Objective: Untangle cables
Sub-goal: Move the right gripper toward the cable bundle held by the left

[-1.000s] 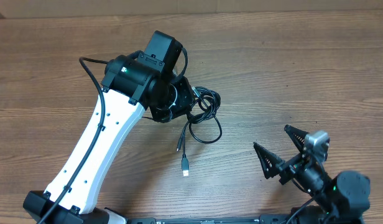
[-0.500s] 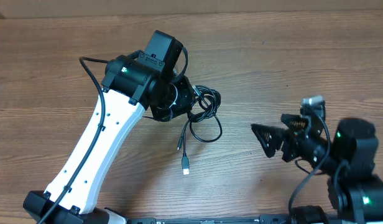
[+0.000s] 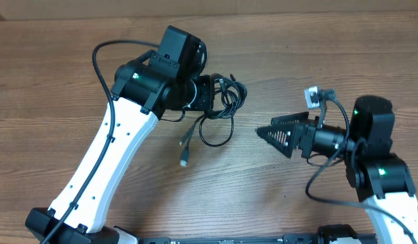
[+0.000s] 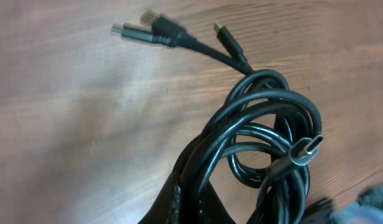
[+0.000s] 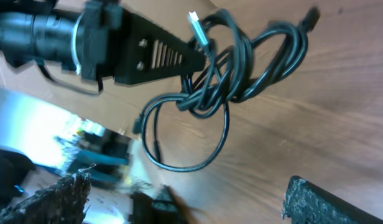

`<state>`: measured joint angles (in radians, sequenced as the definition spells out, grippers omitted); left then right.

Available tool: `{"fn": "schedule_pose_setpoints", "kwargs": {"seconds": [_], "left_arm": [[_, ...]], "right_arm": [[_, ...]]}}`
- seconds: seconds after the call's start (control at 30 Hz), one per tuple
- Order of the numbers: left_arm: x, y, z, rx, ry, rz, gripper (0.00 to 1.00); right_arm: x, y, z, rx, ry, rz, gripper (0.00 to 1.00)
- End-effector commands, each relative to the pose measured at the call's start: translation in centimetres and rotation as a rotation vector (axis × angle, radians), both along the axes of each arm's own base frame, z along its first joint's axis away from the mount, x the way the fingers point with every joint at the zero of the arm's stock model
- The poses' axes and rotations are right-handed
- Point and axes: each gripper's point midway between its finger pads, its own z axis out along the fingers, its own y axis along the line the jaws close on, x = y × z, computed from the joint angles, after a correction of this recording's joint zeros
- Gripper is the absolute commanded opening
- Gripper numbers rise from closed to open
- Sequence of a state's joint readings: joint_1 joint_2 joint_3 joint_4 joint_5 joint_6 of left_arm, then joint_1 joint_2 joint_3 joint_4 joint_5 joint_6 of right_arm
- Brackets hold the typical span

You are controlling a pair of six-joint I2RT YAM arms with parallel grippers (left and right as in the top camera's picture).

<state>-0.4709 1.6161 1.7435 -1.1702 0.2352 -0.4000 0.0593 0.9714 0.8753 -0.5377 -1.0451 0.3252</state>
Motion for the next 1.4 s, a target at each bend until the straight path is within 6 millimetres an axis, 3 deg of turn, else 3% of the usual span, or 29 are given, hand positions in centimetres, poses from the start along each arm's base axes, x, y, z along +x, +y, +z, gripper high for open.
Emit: {"fn": "schedule_pose_setpoints", "kwargs": {"seconds": [0.0,0.2,0.3,0.4,0.57,0.77,0.93,1.13,1.37], "left_arm": [[0.5,-0.8,0.9,0.036,-0.135,-0.203,0.04],[1.8,-1.5,1.9,0.015,-0.211,-0.215,0.04],[2.1,-1.7,2.2,0.006,-0.228,-0.211,0.04],[2.1,-1.6,2.2,0.006,-0.224,-0.208,0.04],[2.0,-1.6,1.6,0.010,-0.210,-0.206,0.04],[1.9,-1.8,1.7,-0.026,-0.171,-0.135,0.04],[2.1,-1.9,1.8,-0.057,-0.146,-0.074,0.04],[2.0,-2.6,1.8,-0.076,-0.134,-0.059,0.04],[1.9,-4.0,0.7,-0.080,-0.090,-0.019,0.04]], "right_arm": [[1.0,0.3,0.3,0.102,0.212,-0.028,1.00],[3.1,0.4,-1.0,0.176,0.440,-0.100,1.00],[3.6,0.6,-1.2,0.191,0.473,-0.105,1.00],[3.6,1.2,-1.0,0.189,0.451,-0.083,0.92],[3.3,2.2,-0.5,0.186,0.420,-0.045,0.62],[3.2,2.8,-0.4,0.192,0.444,-0.048,0.58],[3.1,3.2,-0.3,0.191,0.433,-0.037,0.41],[3.4,3.7,0.0,0.183,0.398,-0.050,0.39],[3.6,5.1,0.2,0.178,0.380,-0.064,0.47]]}}
